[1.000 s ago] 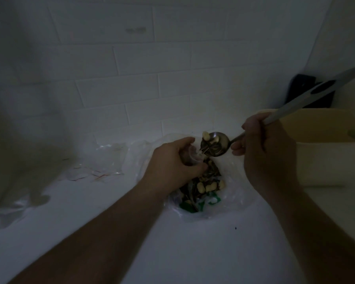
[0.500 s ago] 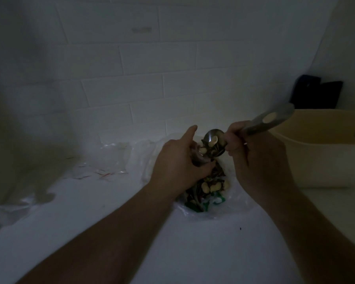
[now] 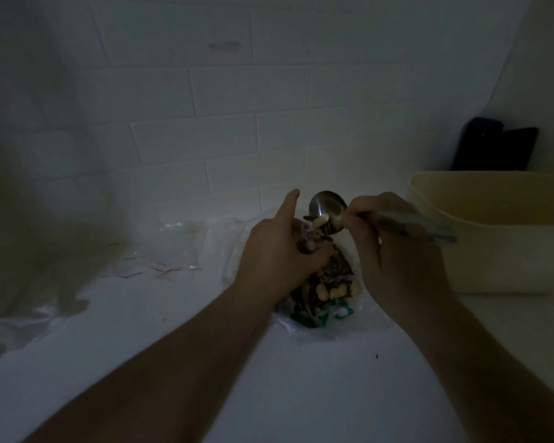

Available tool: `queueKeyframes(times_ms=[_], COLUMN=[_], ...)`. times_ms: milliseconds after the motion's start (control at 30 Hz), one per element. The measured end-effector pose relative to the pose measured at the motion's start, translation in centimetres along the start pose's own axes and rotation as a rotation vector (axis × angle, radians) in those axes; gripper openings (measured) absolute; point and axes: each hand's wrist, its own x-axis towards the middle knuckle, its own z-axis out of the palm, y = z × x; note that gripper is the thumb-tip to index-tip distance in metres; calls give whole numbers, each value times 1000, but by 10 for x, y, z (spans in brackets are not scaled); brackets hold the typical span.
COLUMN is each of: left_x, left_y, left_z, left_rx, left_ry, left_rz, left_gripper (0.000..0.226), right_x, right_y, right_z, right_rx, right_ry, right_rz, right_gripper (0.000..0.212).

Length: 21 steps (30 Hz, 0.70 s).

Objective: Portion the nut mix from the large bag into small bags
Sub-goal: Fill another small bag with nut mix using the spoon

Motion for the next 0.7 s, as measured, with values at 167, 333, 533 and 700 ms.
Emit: queueKeyframes(times_ms=[167,333,533,700], left_x=[1,1,0,0], left_y=[-2,-3,-1,4], left_z=[0,-1,-4,-9], left_rx=[-33,-71,-160,-227], left_ry=[12,19,34,69], left_rz=[-28,-60,-96,-175], left_gripper=[108,108,107,105], right_x=[-1,-2,-3,2], right_y=[3,4,12,7], right_z=[1,2,3,0], right_rx=[-14,-10,20,238], right_ry=[-2,-34,-5,148], right_rz=[-14,37,88,199], right_gripper=[23,17,29,21])
